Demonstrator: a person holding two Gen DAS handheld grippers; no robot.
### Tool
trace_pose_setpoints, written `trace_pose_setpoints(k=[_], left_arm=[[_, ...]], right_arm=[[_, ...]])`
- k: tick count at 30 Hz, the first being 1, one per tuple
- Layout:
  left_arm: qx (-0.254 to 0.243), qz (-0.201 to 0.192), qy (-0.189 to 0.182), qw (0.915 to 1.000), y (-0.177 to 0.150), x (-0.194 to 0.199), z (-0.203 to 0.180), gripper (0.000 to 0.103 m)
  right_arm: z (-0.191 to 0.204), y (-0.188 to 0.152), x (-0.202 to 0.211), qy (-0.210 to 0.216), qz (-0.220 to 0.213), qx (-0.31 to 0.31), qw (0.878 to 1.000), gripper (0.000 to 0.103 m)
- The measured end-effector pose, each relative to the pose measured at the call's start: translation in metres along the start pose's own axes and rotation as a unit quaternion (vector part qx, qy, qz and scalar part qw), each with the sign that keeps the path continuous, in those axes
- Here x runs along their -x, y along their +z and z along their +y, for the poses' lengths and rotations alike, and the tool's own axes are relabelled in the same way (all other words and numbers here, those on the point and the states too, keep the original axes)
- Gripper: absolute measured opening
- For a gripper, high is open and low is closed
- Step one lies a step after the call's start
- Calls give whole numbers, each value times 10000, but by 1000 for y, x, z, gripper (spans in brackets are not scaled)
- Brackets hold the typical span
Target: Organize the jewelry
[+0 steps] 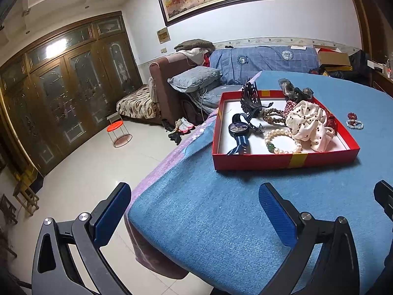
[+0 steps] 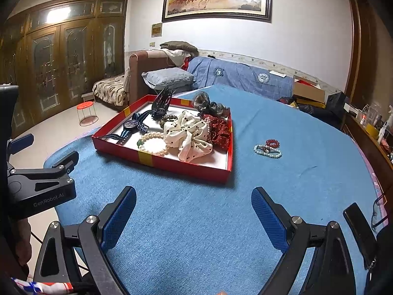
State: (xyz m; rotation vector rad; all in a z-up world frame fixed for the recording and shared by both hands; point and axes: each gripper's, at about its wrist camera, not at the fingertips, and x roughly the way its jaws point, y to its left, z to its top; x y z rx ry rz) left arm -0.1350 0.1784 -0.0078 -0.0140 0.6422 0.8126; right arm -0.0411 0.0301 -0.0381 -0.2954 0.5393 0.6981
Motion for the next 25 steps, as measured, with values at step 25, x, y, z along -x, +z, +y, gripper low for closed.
trace_pose_setpoints(k=[25], left_arm=[[4, -59, -23, 10000, 4, 4, -2, 103]], right_arm=[[-9, 0, 1, -88, -65, -153, 9998, 97]])
